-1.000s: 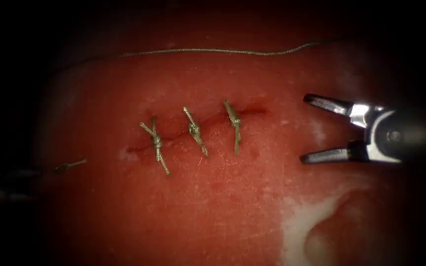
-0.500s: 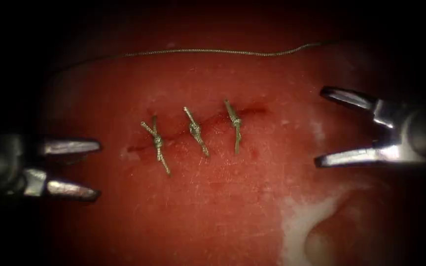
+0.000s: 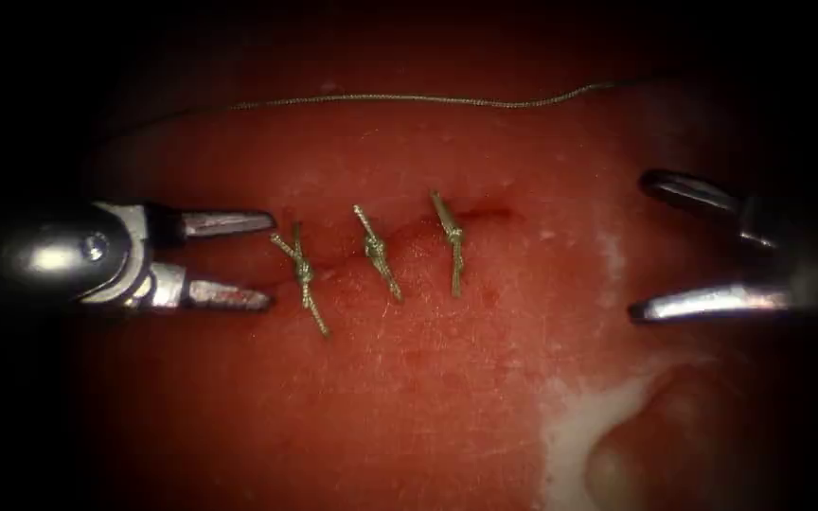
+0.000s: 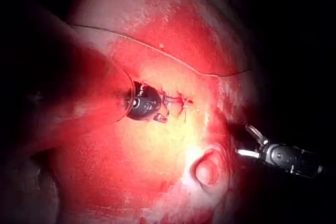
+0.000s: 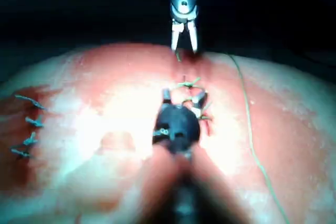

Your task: Wound Closure

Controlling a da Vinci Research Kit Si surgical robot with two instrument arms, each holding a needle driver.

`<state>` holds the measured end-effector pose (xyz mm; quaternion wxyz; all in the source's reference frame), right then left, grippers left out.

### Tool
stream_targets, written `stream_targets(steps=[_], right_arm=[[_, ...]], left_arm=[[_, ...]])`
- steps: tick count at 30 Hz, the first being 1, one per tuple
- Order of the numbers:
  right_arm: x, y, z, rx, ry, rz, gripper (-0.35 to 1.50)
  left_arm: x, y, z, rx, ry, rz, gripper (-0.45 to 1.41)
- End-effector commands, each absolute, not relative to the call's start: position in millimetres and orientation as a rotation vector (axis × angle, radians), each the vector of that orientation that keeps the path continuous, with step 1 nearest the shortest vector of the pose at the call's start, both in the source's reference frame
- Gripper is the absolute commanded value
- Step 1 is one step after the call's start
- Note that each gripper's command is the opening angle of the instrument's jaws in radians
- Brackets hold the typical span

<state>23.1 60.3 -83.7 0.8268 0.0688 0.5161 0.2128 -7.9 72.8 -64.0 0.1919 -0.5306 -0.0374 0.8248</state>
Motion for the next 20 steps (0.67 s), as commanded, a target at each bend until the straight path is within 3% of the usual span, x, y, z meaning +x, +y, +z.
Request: stream_targets(steps=[1, 20], right_arm=[[23.8, 60.1, -83.4, 0.149, 1.099, 0.454, 1.25], [24.0, 59.8, -82.9, 0.139, 1.109, 0.448, 1.23]], left_arm=[[-8.3, 72.6, -63.3, -1.494, -0.104, 2.309, 0.55], [-7.9, 72.6, -63.2, -1.506, -0.098, 2.3, 0.56]])
